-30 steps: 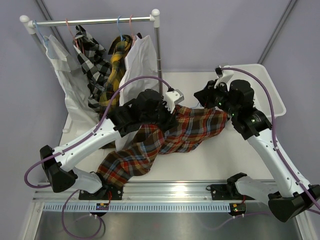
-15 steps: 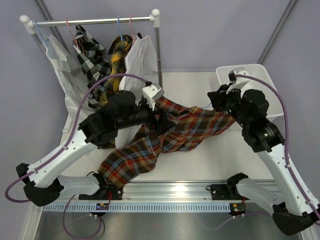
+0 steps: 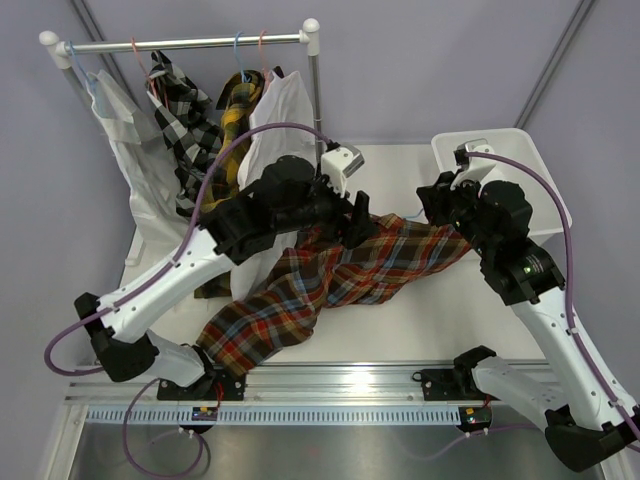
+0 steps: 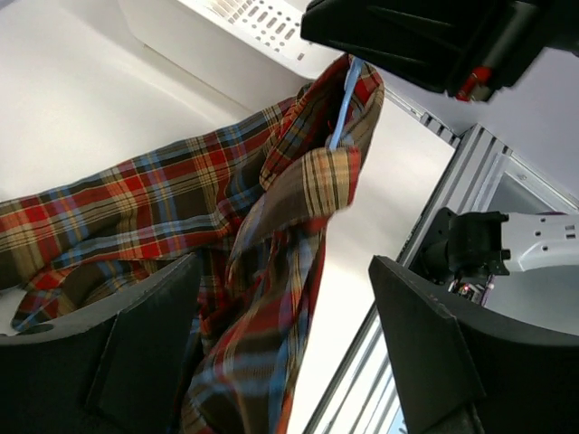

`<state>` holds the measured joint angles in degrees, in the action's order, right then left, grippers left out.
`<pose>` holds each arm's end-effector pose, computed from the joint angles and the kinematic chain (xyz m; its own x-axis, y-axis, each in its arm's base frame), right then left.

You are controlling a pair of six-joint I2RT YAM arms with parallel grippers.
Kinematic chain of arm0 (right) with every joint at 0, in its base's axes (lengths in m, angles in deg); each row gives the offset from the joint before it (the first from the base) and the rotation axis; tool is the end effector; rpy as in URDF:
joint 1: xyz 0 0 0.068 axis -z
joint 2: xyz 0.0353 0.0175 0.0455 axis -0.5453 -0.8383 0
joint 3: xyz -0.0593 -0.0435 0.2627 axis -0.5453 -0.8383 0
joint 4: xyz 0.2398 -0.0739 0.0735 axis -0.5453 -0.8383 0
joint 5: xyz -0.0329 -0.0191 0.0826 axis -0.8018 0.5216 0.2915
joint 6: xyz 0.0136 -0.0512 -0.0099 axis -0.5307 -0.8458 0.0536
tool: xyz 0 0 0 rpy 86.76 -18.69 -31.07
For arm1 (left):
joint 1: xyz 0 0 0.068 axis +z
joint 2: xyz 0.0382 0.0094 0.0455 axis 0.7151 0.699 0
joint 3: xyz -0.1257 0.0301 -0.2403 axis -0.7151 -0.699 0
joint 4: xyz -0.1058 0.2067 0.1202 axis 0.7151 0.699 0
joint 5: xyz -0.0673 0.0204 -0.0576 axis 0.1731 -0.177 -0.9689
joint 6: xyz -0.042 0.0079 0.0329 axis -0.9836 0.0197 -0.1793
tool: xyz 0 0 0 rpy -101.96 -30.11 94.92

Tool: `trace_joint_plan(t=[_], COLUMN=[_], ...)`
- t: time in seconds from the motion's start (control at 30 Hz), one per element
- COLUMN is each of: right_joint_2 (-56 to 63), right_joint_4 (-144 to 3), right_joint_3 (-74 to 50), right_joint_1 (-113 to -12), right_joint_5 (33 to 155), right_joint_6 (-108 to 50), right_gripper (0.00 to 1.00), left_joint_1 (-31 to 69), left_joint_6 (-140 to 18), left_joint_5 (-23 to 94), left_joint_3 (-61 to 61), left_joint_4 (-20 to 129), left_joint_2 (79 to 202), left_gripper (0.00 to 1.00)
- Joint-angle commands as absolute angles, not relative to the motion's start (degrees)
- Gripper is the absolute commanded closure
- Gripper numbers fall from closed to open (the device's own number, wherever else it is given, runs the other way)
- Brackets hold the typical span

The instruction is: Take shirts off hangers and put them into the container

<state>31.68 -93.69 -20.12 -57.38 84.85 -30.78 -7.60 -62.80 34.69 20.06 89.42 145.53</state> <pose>0.1735 0.0771 0.4265 -0.1758 0.0143 -0.9843 -0.3677 0.9266 0.0792 0.1768 -0.2460 0.4461 -0.4087 0.1632 -0.8980 0.8054 0.5273 -0.2707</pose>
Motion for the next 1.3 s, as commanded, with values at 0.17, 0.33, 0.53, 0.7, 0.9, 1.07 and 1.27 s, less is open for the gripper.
trace_joint_plan(t=[0.17, 0.33, 0.53, 0.7, 0.9, 1.07, 1.27], right_joint_2=[32.4, 32.67, 32.93, 33.46, 33.19, 32.84, 32.67], right_joint_4=[-89.3, -89.22, -89.48, -89.39, -89.66, -90.09, -90.89], right_joint_3=[-20.72, -21.16, -21.07, -21.07, -21.77, -22.83, -24.41], right_joint_1=[-57.57, -57.57, -57.57, -57.57, -57.57, -57.57, -57.57], right_joint_5=[83.8, 83.89, 83.62, 83.27, 82.83, 82.13, 79.93], right_joint_6=[-31.56, -31.56, -31.65, -31.65, -31.56, -31.21, -30.77], right_gripper=[1.0, 1.0, 1.0, 1.0, 1.0, 1.0, 1.0], left_joint_1=[-9.9, -10.51, -10.77, -10.95, -11.04, -11.04, -11.04], left_joint_6=[-65.52, -65.96, -66.31, -66.49, -66.31, -65.44, -64.38], left_joint_5=[39.03, 38.76, 38.15, 37.62, 37.18, 38.06, 40.08], left_joint_3=[29.17, 30.58, 31.02, 30.76, 30.67, 30.32, 29.35], left_joint_4=[87.68, 87.68, 87.59, 87.68, 87.59, 87.5, 87.41], left_joint_2=[154.19, 156.75, 157.72, 157.81, 157.28, 156.4, 155.26], left_gripper=[0.25, 0.34, 0.53, 0.75, 1.0, 1.0, 1.0])
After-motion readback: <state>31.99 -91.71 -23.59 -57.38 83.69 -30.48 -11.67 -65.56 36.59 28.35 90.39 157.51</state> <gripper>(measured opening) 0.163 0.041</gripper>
